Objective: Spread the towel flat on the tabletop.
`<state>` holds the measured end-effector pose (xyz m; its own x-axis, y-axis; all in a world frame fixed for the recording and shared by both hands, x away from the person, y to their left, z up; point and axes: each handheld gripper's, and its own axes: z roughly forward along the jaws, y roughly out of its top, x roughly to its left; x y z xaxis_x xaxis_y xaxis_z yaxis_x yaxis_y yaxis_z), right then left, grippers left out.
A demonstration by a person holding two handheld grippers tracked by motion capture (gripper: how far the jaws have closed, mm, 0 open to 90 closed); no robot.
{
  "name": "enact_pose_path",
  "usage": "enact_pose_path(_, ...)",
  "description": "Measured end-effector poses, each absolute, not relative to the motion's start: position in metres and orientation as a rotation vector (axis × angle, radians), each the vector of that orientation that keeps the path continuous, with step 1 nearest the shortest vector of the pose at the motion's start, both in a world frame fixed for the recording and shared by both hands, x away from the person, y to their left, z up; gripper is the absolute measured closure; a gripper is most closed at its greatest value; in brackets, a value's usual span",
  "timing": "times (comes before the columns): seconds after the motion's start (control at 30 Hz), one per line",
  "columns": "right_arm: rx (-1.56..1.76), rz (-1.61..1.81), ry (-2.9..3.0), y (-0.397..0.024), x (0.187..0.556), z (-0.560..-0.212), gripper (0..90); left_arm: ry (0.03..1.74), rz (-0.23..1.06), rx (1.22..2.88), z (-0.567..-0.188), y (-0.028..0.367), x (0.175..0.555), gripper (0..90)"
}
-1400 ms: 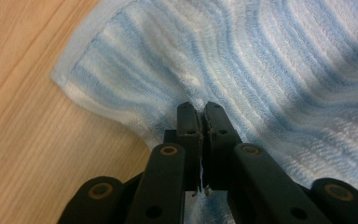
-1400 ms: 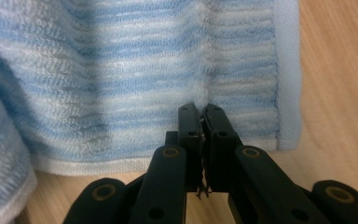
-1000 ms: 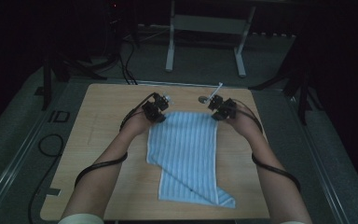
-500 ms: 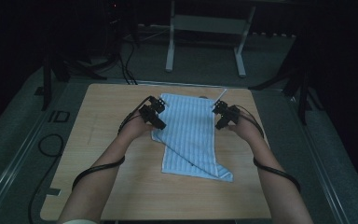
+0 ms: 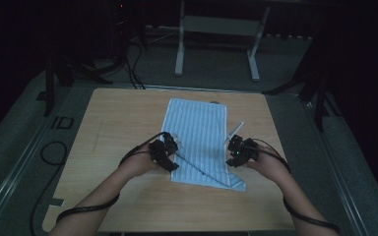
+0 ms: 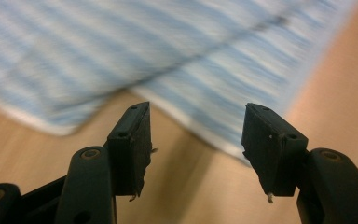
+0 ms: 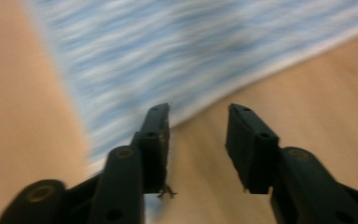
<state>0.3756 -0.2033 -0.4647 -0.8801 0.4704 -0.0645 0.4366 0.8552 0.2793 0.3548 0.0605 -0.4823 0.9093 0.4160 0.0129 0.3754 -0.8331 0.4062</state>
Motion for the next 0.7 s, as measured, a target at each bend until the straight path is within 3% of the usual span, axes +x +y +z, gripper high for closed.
enact_pose_path(0.1,0.624,0.4,2.961,-0.2,0.351,-0.465,63.8,0.482,0.128,2.709,-0.487,0.049,0.343,48.7)
enact_pose_path(0.3,0.484,0.298,3.062,-0.207,0.315,-0.48,73.3,0.401,0.14,2.771,-0.505,0.036,0.338,49.4)
enact_pose_path(0.57,0.552,0.138,3.054,-0.227,0.324,-0.505,72.9,0.402,0.103,2.804,-0.523,0.033,0.342,52.1)
enact_pose_path(0.63,0.529,0.086,3.051,-0.225,0.326,-0.511,73.0,0.416,0.096,2.788,-0.523,0.033,0.341,55.5)
enact_pose_path(0.7,0.508,0.077,3.022,-0.224,0.323,-0.512,80.4,0.406,0.1,2.788,-0.522,0.033,0.339,64.9)
